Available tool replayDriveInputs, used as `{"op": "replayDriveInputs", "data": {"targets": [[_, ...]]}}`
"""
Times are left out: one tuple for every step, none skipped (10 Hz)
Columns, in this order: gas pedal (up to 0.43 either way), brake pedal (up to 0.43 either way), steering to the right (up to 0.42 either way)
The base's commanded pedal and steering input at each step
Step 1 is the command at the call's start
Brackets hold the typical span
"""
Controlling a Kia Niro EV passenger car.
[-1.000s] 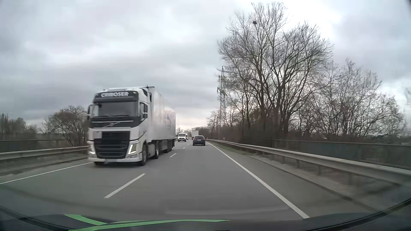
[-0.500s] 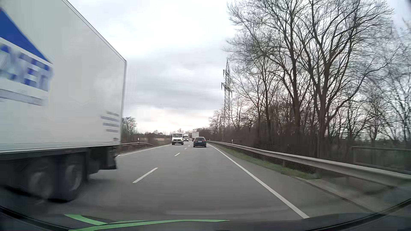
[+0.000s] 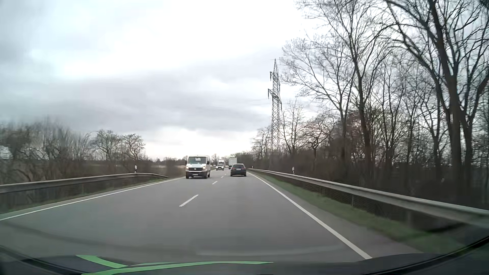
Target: Follow the waypoints while adhering to traffic rules and regulations
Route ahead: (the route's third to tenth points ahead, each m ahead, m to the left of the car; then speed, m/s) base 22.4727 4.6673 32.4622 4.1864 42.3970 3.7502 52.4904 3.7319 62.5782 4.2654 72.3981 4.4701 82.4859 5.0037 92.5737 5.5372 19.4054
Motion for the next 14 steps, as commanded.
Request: {"op": "replayDriveInputs", "data": {"targets": [[0.169, 0.000, -0.001], [0.169, 0.000, -0.001], [0.169, 0.000, -0.001], [0.177, 0.000, -0.001], [0.177, 0.000, -0.001], [0.177, 0.000, -0.001], [0.177, 0.000, -0.001], [0.189, 0.000, -0.001], [0.189, 0.000, -0.001], [0.189, 0.000, -0.001], [0.189, 0.000, -0.001], [0.189, 0.000, -0.001], [0.189, 0.000, -0.001], [0.189, 0.000, -0.001]]}}
